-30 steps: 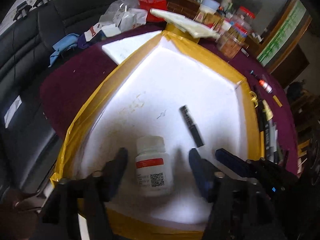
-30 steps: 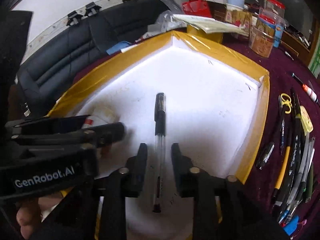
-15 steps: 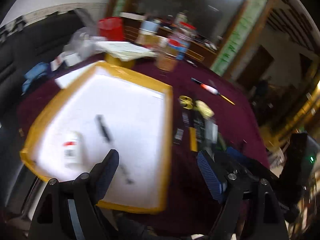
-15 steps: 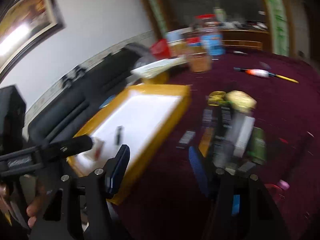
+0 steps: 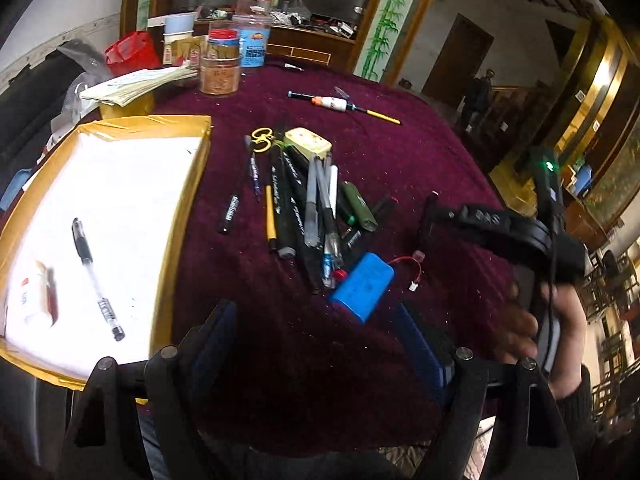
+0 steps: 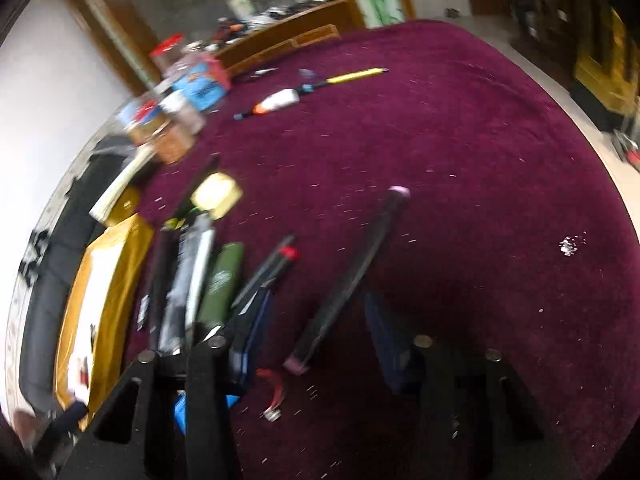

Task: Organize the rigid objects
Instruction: 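Grasp a black marker with the right tool while the left tool returns to the pile, then grasp the blue battery pack with the left tool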

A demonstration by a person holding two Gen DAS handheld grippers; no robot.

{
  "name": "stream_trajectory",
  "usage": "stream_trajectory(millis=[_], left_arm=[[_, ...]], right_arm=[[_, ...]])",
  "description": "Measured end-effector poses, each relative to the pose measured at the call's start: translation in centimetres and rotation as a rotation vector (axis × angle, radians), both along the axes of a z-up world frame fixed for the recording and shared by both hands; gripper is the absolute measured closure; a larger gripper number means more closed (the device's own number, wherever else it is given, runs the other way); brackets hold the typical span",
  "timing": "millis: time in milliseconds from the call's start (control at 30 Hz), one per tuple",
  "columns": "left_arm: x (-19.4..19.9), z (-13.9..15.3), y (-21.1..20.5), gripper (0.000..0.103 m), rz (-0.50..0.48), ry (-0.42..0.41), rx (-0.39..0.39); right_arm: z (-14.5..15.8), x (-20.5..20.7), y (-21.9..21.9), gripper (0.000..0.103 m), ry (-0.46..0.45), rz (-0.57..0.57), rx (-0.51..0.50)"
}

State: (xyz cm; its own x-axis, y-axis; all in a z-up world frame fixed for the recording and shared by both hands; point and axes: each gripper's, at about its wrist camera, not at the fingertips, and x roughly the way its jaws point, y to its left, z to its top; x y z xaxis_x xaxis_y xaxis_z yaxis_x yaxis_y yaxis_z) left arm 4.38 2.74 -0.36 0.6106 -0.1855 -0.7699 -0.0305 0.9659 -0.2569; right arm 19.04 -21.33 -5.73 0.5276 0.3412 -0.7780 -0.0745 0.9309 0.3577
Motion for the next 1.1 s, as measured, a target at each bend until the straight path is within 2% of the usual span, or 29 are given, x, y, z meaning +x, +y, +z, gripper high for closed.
stream_trajectory(millis=[133,200,233,267,333,467,567,633,667,700,733,800,900,967,1100], left_arm=[[0.3,-0.5,-0.6,0.019,-0.015,0.022,-0.004],[0.5,-0.7,-1.1,0.019,-0.031,0.033,0.014],[0.6,-0.8,-1.3,0.019,-0.047,0.033,0.016],[0.8,-0.9,-1.6,0.019,-0.059,0.033,0.021],[1.5,-1.4,-2.6,0.019,-0.088,0.040,0.046],[3.6,-2.3,-4.4,0.019,-0.164,0.077,0.058],[6.0,-3.8,-5.8,0.019,-0.219,0.103,0.089],[7.2,-4.8,-6.4,0.019,-0.217,0.133,0.114],[7.5,-4.9,-6.6,0.022,-0.213,0.125,0.131],[7.6,-4.9,-6.9,0.029,-0.219,0.129,0.138],[7.7,-4.9,-7.4,0.035,-0.256,0.160,0.119],[7.5,-4.9,-8.0,0.040,-0.302,0.214,0.085],[7.2,-5.0,-9.1,0.040,-0.337,0.242,0.094],[7.6,-5.2,-9.5,0.039,-0.328,0.236,0.119],[9.0,-5.0,-10.1,0.033,-0.285,0.227,0.117]], right_arm=[[-1.1,1.8,0.7,0.057,0.006,-0.007,-0.076],[-1.9,2.7,1.6,0.064,0.029,-0.016,-0.129],[-2.3,2.9,1.8,0.070,0.036,-0.022,-0.153],[-2.3,2.7,2.4,0.076,0.009,-0.027,-0.216],[-2.3,2.1,2.8,0.078,-0.012,-0.009,-0.254],[-2.1,0.7,0.9,0.087,0.006,0.012,-0.200],[-2.2,-0.5,-1.0,0.088,0.000,0.011,-0.177],[-2.2,-1.0,-1.8,0.088,-0.009,0.016,-0.173],[-2.2,-1.0,-1.7,0.088,-0.014,0.023,-0.168],[-2.3,-1.0,-1.7,0.088,-0.021,0.034,-0.157],[-2.4,-0.9,-1.8,0.087,-0.024,0.038,-0.148],[-2.5,-0.6,-2.1,0.087,-0.025,0.042,-0.122],[-2.5,-0.3,-2.1,0.087,-0.028,0.059,-0.111],[-2.5,-0.2,-2.0,0.087,-0.031,0.065,-0.111],[-2.5,-0.2,-2.0,0.087,-0.034,0.068,-0.109]])
